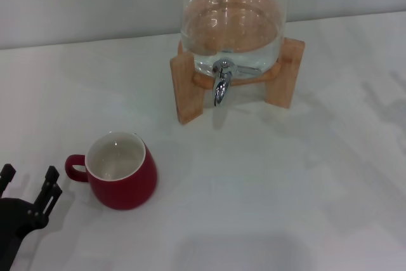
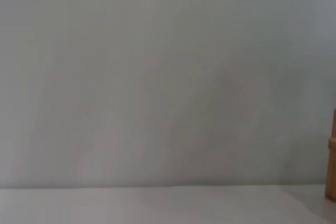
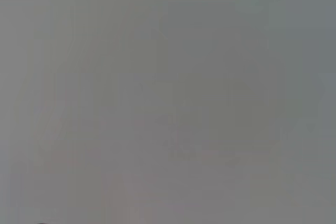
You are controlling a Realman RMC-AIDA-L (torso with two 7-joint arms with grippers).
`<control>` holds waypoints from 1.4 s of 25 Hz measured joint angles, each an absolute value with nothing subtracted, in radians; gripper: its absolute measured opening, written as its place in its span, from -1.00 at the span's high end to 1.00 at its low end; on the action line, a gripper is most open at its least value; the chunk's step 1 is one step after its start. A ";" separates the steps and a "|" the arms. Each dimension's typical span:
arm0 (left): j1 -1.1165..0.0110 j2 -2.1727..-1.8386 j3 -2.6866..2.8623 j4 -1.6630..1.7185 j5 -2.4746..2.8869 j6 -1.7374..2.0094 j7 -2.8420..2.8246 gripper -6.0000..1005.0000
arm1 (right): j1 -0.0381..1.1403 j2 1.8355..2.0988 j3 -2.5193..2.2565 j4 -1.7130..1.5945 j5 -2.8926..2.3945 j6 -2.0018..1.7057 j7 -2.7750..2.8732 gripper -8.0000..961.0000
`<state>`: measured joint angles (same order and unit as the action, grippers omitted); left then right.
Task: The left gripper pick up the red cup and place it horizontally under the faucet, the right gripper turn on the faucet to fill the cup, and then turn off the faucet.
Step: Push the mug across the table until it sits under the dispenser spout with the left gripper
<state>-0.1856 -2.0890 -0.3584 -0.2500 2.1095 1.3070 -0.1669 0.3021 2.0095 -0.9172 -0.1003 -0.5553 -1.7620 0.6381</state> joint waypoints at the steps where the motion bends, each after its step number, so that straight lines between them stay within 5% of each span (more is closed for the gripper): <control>1: -0.186 -2.089 -0.356 -0.250 2.109 1.306 -0.166 -0.60 | 0.302 2.010 -0.917 -0.099 -0.555 -1.764 0.638 -0.57; 35: -0.207 -2.085 -0.326 -0.249 2.111 1.255 -0.164 -0.59 | 0.302 2.010 -0.934 -0.096 -0.555 -1.797 0.638 -0.57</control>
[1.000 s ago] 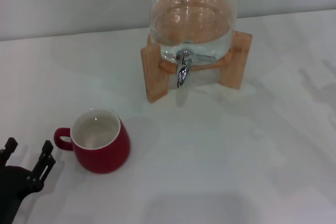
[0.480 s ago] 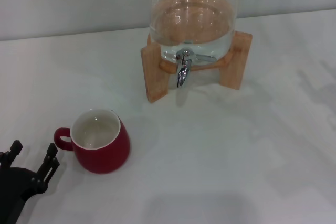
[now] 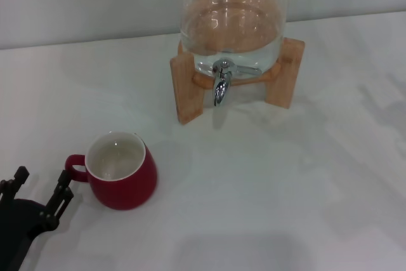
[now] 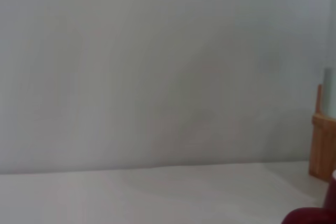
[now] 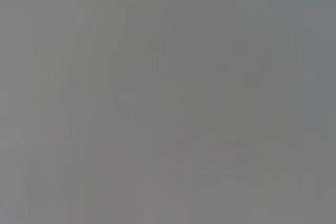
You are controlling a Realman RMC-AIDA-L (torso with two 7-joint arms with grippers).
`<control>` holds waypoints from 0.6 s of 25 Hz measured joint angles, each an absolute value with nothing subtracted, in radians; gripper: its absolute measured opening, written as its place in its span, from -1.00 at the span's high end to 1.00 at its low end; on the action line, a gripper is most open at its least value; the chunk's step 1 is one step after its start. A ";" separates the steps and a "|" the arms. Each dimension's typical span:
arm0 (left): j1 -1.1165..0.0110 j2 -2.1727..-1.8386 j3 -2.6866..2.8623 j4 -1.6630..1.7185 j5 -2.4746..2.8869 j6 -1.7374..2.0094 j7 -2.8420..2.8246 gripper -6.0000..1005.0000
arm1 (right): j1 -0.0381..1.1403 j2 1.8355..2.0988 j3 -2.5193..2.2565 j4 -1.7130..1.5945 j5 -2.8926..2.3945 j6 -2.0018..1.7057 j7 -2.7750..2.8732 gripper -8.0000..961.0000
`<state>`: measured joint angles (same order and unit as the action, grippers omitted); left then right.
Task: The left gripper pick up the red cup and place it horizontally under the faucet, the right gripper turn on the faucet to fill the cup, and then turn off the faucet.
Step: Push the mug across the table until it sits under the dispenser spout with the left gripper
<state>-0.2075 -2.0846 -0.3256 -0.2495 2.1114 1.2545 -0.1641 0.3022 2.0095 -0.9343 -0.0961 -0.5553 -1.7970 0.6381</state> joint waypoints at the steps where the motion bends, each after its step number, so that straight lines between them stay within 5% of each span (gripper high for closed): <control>1: -0.208 -2.085 -0.325 -0.248 2.115 1.255 -0.164 -0.59 | 0.302 2.010 -0.936 -0.096 -0.555 -1.797 0.638 -0.57; 15: -0.222 -2.083 -0.325 -0.242 2.135 1.254 -0.171 -0.59 | 0.302 2.010 -0.944 -0.098 -0.555 -1.799 0.638 -0.57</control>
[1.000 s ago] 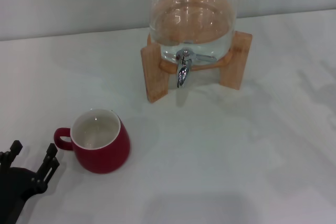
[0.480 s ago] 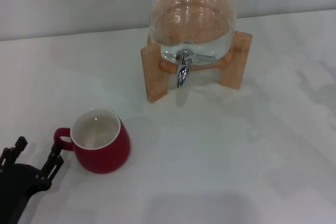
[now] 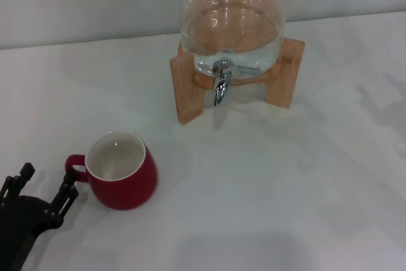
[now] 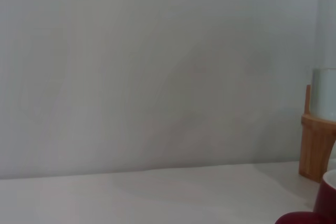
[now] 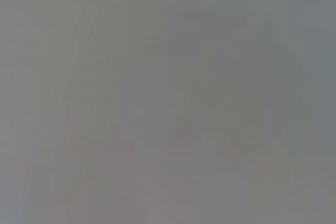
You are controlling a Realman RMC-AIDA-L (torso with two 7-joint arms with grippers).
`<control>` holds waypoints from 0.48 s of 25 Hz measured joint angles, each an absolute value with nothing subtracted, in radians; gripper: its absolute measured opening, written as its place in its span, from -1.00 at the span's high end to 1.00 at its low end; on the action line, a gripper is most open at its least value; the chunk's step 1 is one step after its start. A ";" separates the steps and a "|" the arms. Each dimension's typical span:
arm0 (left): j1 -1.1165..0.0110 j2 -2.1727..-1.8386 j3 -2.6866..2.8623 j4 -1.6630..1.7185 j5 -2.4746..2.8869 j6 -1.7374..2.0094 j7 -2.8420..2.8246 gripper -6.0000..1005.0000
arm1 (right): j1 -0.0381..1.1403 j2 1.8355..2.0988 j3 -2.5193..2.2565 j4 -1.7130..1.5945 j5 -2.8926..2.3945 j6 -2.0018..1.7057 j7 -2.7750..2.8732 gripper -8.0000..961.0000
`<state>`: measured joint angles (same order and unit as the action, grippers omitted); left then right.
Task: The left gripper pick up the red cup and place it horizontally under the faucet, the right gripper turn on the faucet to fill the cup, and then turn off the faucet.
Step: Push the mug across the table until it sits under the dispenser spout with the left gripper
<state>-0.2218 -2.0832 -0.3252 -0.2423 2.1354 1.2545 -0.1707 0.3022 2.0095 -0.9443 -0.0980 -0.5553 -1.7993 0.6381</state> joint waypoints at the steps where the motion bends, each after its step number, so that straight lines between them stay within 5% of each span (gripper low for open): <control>1: -0.223 -2.083 -0.325 -0.242 2.135 1.254 -0.170 -0.59 | 0.302 2.010 -0.945 -0.098 -0.555 -1.799 0.638 -0.57; 12: -0.237 -2.082 -0.325 -0.239 2.135 1.239 -0.166 -0.58 | 0.299 2.010 -0.945 -0.096 -0.555 -1.810 0.638 -0.57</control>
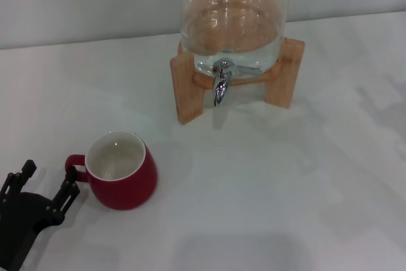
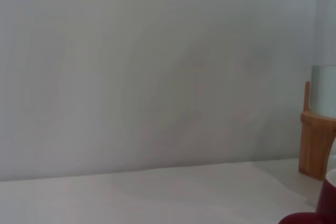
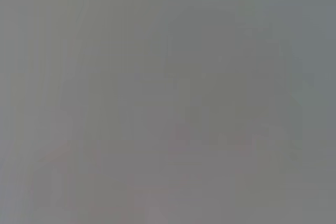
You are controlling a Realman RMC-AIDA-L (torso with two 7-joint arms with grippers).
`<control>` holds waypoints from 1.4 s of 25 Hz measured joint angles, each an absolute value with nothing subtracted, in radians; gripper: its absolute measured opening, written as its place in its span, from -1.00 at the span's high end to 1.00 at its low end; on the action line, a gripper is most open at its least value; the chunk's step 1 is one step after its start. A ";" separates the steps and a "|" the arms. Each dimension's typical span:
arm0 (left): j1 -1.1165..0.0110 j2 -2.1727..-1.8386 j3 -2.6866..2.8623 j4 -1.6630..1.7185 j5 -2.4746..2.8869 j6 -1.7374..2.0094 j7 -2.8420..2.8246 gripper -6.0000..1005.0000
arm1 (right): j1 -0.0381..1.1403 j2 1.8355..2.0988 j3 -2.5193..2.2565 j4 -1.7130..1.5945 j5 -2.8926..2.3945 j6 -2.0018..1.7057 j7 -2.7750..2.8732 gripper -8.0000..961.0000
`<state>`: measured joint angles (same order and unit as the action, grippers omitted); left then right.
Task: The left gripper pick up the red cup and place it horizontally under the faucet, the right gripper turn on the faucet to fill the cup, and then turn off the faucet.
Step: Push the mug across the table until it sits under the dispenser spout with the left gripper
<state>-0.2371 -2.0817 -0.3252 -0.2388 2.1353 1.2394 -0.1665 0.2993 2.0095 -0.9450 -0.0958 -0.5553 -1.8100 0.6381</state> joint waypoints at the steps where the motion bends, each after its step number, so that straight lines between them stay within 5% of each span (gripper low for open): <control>1: -0.238 -2.082 -0.325 -0.239 2.135 1.239 -0.166 -0.58 | 0.299 2.010 -0.945 -0.096 -0.555 -1.810 0.638 -0.57; 25: -0.265 -2.082 -0.326 -0.239 2.135 1.226 -0.171 -0.56 | 0.298 2.008 -0.945 -0.103 -0.555 -1.811 0.638 -0.57; 31: -0.272 -2.082 -0.325 -0.244 2.135 1.224 -0.174 -0.32 | 0.298 2.008 -0.945 -0.103 -0.555 -1.818 0.638 -0.57; 35: -0.277 -2.082 -0.325 -0.248 2.135 1.217 -0.174 0.05 | 0.298 2.008 -0.945 -0.103 -0.555 -1.821 0.638 -0.57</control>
<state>-0.2769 -2.0817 -0.3251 -0.2483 2.1352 1.2174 -0.1737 0.2976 2.0080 -0.9448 -0.1033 -0.5553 -1.8208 0.6381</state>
